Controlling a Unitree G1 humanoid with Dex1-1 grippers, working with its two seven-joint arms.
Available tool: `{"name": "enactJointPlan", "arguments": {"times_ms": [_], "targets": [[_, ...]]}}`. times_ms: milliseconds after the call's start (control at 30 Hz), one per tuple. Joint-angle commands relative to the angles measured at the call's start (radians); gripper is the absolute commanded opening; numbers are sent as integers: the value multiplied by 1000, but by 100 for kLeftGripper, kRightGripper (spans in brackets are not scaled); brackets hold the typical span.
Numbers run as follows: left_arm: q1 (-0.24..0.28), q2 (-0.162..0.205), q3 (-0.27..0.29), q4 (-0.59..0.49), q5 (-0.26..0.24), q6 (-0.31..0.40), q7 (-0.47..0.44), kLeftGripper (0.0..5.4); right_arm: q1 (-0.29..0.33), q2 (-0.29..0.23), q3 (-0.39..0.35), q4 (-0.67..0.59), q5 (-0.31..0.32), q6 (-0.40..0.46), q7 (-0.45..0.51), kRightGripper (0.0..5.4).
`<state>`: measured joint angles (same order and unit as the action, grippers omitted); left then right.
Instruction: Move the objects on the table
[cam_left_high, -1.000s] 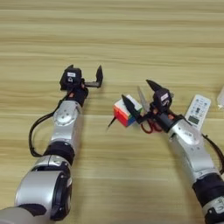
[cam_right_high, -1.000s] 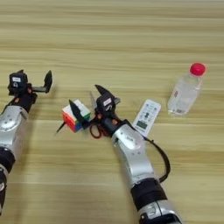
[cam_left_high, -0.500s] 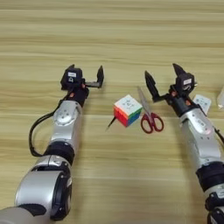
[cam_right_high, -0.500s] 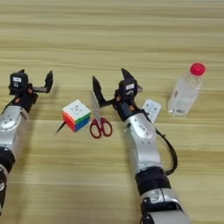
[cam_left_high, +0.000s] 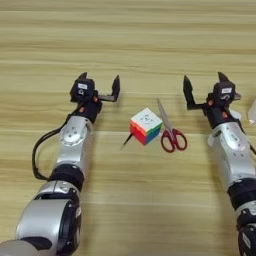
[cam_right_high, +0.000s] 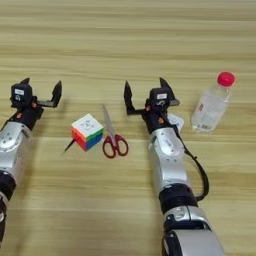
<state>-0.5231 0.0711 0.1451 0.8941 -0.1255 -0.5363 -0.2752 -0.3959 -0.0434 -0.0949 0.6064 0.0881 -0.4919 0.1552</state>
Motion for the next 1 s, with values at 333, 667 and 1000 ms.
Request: {"name": "enactJointPlan", "arguments": {"times_ms": [333,667,1000], "targets": [[102,10,-23,-170,-25,19,-91,540,-13,-2,1,22,-21,-3,-39,539],[244,0,-125,-418,-46,135,-211,540,-23,1,10,45,-30,-3,-39,539],[293,3,-207,-471,-43,213,-307,540,-36,-2,11,73,-32,-11,-39,539]]}}
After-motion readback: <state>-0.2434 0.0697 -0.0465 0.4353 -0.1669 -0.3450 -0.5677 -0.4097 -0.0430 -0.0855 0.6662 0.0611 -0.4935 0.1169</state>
